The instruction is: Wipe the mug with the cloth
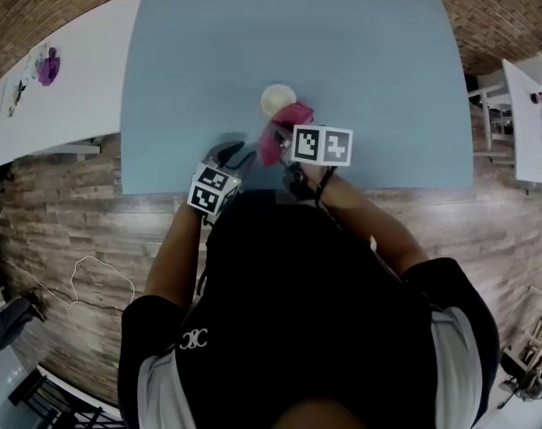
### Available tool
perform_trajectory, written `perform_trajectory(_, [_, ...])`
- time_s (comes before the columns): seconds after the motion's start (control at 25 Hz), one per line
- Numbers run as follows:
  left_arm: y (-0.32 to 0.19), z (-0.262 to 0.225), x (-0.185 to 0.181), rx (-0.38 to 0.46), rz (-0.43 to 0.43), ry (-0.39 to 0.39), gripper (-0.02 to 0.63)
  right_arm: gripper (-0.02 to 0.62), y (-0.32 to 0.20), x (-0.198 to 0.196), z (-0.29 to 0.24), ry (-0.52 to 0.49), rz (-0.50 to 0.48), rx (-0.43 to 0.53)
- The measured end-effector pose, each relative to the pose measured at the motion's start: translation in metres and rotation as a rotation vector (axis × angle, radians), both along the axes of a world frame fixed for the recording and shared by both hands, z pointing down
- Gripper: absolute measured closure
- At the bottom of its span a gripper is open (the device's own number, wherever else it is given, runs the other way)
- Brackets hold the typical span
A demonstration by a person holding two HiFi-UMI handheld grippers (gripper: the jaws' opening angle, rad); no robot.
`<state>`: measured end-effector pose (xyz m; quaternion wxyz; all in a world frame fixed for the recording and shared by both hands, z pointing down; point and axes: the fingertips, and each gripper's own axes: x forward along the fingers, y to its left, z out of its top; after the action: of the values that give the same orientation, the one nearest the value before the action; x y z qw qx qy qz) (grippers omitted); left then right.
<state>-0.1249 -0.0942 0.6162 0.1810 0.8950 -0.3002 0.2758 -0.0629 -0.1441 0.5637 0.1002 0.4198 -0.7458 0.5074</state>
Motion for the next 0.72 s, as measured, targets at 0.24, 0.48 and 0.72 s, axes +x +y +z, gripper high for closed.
perform_trajectory(0.24, [0.005, -0.003, -0.026, -0.013, -0.068, 0.023, 0.466, 0.554, 0.018, -0.017, 0.016, 0.271, -0.128, 0.18])
perform_trajectory(0.48, [0.014, -0.004, -0.027, -0.022, -0.08, 0.036, 0.467, 0.555, 0.036, -0.006, 0.063, 0.286, -0.093, 0.039])
perform_trajectory(0.72, [0.003, -0.023, -0.03, 0.061, -0.205, 0.064, 0.601, 0.555, 0.042, -0.003, 0.045, 0.205, -0.101, 0.11])
